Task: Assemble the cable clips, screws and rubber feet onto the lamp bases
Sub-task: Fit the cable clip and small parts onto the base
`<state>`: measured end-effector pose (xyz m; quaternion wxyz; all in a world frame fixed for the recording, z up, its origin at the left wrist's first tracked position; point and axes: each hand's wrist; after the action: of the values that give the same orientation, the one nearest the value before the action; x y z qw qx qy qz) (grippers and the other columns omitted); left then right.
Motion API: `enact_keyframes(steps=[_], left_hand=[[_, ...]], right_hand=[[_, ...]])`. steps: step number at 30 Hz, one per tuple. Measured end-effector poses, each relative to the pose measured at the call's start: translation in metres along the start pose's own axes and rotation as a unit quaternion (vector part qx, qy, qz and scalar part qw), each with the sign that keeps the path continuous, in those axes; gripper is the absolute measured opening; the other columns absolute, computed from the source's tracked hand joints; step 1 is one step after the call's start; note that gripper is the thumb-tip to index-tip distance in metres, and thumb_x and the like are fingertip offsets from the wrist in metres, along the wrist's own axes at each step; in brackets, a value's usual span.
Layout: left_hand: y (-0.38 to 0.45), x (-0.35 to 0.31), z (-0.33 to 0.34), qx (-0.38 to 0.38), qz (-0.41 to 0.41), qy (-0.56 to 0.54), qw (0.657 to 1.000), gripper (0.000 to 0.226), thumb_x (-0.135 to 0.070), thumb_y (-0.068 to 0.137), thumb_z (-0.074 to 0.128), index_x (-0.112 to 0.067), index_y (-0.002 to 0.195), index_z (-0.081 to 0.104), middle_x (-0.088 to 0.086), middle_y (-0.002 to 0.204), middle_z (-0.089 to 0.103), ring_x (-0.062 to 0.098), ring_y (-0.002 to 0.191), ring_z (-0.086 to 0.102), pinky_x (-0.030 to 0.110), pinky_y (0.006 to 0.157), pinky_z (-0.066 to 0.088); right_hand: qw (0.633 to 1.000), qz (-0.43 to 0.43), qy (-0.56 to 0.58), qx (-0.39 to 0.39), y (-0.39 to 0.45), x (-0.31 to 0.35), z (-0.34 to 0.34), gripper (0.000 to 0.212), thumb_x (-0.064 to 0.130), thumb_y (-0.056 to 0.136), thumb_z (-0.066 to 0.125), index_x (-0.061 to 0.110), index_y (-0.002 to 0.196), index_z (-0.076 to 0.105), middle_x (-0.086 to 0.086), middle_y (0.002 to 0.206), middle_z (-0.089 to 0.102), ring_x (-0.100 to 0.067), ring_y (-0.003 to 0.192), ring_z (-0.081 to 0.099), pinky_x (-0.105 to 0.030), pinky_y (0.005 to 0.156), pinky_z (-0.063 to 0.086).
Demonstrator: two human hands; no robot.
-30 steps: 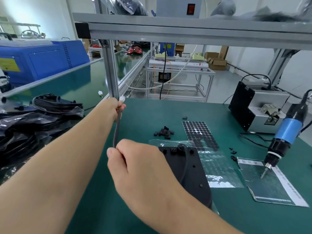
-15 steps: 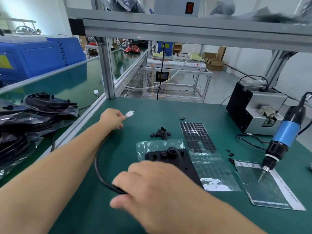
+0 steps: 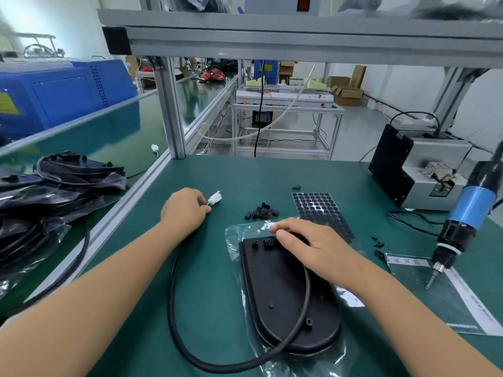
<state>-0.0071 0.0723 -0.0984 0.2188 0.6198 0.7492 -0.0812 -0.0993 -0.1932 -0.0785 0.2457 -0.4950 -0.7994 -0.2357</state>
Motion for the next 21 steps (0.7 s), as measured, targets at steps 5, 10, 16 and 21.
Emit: enact_keyframes(steps=[5, 10, 16, 21], left_hand=[[-0.015, -0.032, 0.017, -0.003, 0.092, -0.03, 0.995, 0.021, -0.031, 0.088, 0.068, -0.016, 0.102, 0.072, 0.006, 0.099, 0.069, 0.029, 0.112, 0.057, 0.035, 0.092, 0.046], [-0.016, -0.058, 0.036, 0.034, 0.094, -0.065, 0.993, 0.038, -0.036, 0.081, 0.075, -0.014, 0.111, 0.068, 0.003, 0.102, 0.066, 0.018, 0.097, 0.052, 0.026, 0.084, 0.038], [-0.015, -0.065, 0.041, 0.026, 0.105, -0.07, 0.992, 0.025, -0.024, 0.084, 0.073, -0.013, 0.106, 0.072, 0.005, 0.097, 0.069, 0.022, 0.097, 0.061, 0.024, 0.078, 0.04], [-0.015, -0.064, 0.037, 0.024, 0.112, -0.046, 0.992, 0.019, -0.02, 0.085, 0.071, -0.012, 0.102, 0.073, 0.003, 0.098, 0.072, 0.016, 0.092, 0.061, 0.011, 0.07, 0.021]], right_hand=[[1.0, 0.003, -0.02, 0.005, -0.011, 0.0, -0.003, 0.049, 0.065, 0.092, 0.027, 0.033, 0.104, 0.062, 0.015, 0.103, 0.066, 0.003, 0.1, 0.056, -0.027, 0.093, 0.044], [0.994, -0.011, 0.082, 0.077, -0.015, -0.008, -0.022, 0.029, 0.028, 0.102, 0.044, 0.045, 0.118, 0.061, 0.032, 0.121, 0.06, 0.015, 0.117, 0.049, -0.009, 0.099, 0.036], [0.987, -0.057, 0.112, 0.095, -0.02, -0.021, -0.025, 0.038, 0.013, 0.099, 0.054, 0.045, 0.117, 0.062, 0.037, 0.123, 0.056, 0.016, 0.123, 0.044, -0.001, 0.096, 0.031], [0.984, -0.058, 0.142, 0.087, -0.017, -0.021, -0.02, 0.028, 0.014, 0.097, 0.056, 0.037, 0.11, 0.066, 0.031, 0.116, 0.06, 0.014, 0.118, 0.048, 0.002, 0.091, 0.031]])
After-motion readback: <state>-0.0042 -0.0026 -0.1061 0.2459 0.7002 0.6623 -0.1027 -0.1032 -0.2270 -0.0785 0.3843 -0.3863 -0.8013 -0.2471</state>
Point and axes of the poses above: each hand's wrist, its own y-axis towards the middle knuckle, its own z-axis out of the palm, x = y × z
